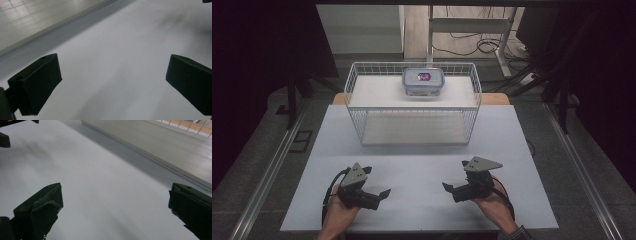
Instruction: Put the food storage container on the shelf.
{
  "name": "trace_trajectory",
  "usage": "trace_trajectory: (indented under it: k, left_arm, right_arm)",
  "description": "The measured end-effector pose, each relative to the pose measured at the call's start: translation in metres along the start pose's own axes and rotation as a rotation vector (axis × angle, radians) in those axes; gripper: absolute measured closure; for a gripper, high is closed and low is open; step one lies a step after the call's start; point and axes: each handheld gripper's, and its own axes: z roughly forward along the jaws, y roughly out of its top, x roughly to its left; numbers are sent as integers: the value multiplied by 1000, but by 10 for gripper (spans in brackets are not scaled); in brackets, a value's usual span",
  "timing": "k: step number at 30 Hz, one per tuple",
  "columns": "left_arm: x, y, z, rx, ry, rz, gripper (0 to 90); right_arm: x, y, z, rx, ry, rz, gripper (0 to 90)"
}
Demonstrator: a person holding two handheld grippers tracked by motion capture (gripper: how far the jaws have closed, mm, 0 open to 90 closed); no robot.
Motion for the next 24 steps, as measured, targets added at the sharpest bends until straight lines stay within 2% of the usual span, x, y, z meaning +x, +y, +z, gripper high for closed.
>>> trace_trajectory:
  k: [7, 13, 24]
  left_arm:
    - [2, -10, -12, 7, 24, -7, 0]
    - [3, -20, -22, 20, 46, -10, 0]
    - [9, -41, -42, 32, 88, -47, 0]
  right_arm:
    - [-3, -10, -13, 0, -23, 14, 0]
    - [-6, -22, -27, 4, -63, 38, 0]
    - [-15, -48, -52, 13, -124, 88, 0]
